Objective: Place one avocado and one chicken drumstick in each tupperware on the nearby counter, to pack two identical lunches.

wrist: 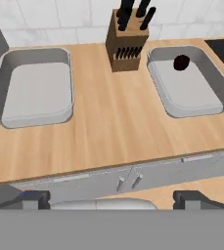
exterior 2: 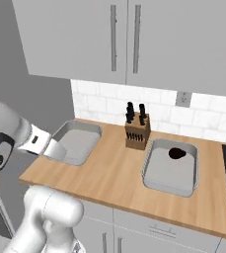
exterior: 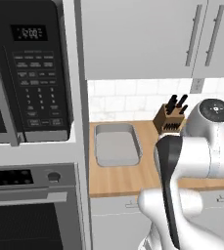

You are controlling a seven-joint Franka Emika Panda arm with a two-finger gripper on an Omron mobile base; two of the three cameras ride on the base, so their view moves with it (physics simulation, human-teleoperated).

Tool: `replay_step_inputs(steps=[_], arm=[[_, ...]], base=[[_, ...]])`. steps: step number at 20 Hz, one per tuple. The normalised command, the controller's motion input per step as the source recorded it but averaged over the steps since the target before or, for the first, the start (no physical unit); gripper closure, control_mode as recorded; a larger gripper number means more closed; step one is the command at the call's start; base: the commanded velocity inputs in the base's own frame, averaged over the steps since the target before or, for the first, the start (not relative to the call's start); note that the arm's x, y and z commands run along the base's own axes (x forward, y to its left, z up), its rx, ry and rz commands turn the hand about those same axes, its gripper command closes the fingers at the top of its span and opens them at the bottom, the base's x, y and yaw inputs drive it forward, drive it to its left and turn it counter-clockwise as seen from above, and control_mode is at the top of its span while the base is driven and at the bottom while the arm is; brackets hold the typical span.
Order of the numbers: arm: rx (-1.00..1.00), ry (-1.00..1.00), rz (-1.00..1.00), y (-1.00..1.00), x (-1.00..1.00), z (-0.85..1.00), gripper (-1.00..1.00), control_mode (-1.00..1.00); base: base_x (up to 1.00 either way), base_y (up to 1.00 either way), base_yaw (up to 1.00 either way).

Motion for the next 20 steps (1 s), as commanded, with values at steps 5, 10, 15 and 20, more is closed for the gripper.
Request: replay_step_inputs(steps=[5,10,15,20], arm=[[0.00,0.00,0.00,0.00,0.00,0.00,-1.00,1.00],[0.00,0.00,0.00,0.00,0.00,0.00,-1.00,1.00],[0.00,0.00,0.00,0.00,0.00,0.00,-1.00,1.00],[0.00,0.00,0.00,0.00,0.00,0.00,-1.00,1.00]], base=[[-1.00,0.31,0.06],[-1.00,0.25,0.12],[-0.88,0.78,0.21],[-0.41,0.81,0.29]])
